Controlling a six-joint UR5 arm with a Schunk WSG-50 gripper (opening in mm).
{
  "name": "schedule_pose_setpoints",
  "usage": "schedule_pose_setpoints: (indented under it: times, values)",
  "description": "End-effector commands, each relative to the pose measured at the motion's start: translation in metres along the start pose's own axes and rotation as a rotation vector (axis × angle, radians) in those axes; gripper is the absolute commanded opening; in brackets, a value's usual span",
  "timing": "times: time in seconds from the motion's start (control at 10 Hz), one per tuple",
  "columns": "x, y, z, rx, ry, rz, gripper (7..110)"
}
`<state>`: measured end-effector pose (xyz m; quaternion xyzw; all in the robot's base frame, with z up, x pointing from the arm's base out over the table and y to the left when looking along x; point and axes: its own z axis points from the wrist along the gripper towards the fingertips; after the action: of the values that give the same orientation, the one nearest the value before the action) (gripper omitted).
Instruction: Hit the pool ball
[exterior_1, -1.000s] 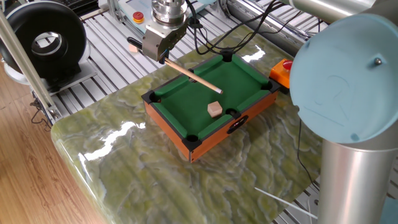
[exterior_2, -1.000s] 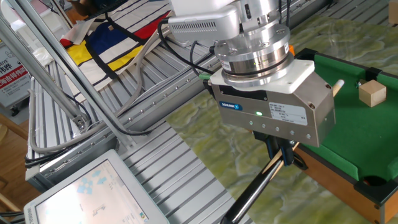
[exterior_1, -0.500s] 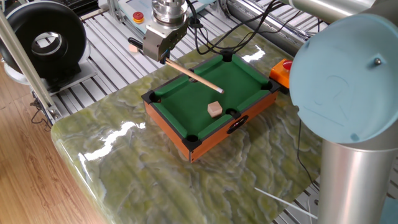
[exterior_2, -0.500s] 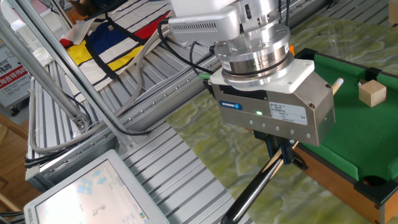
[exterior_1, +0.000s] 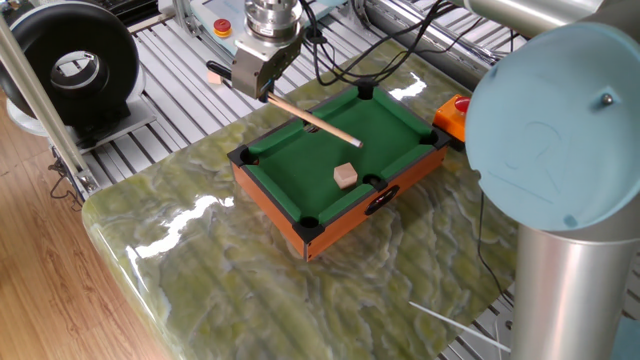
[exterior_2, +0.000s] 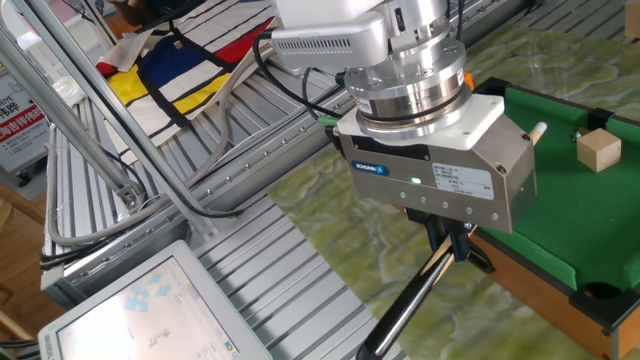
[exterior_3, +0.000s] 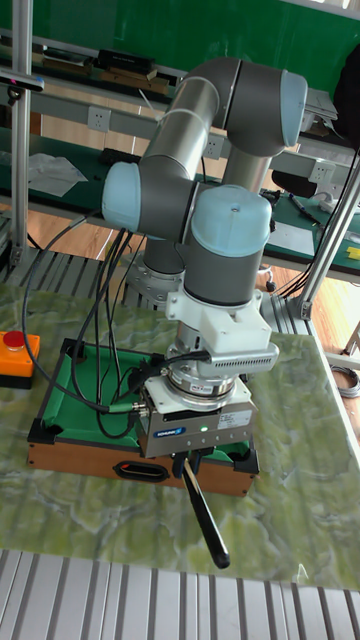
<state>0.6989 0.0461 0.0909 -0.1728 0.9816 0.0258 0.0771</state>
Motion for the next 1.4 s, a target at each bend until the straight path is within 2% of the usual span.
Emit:
schedule_pose_setpoints:
  times: [0.0, 0.1, 0.2, 0.3, 0.4, 0.5, 0.6, 0.8, 1.1, 1.3]
  values:
    - [-0.010, 0.000, -0.001, -0.007, -0.040, 0.005, 7]
    - [-0.008, -0.004, -0.001, 0.010, -0.033, 0.018, 7]
    - [0.002, -0.006, -0.001, 0.027, -0.024, 0.016, 7]
    - [0.039, -0.003, -0.002, 0.028, 0.019, 0.016, 7]
    - [0.067, -0.006, -0.004, 0.037, 0.058, 0.014, 7]
    - [0.082, -0.012, -0.007, 0.036, 0.091, 0.001, 7]
    - [0.092, -0.006, -0.014, -0.008, 0.127, -0.003, 7]
    - [0.098, -0.006, -0.013, -0.024, 0.139, 0.002, 7]
    - [0.096, -0.005, -0.011, -0.058, 0.118, 0.006, 7]
    - [0.087, 0.002, -0.009, -0.077, 0.086, -0.045, 7]
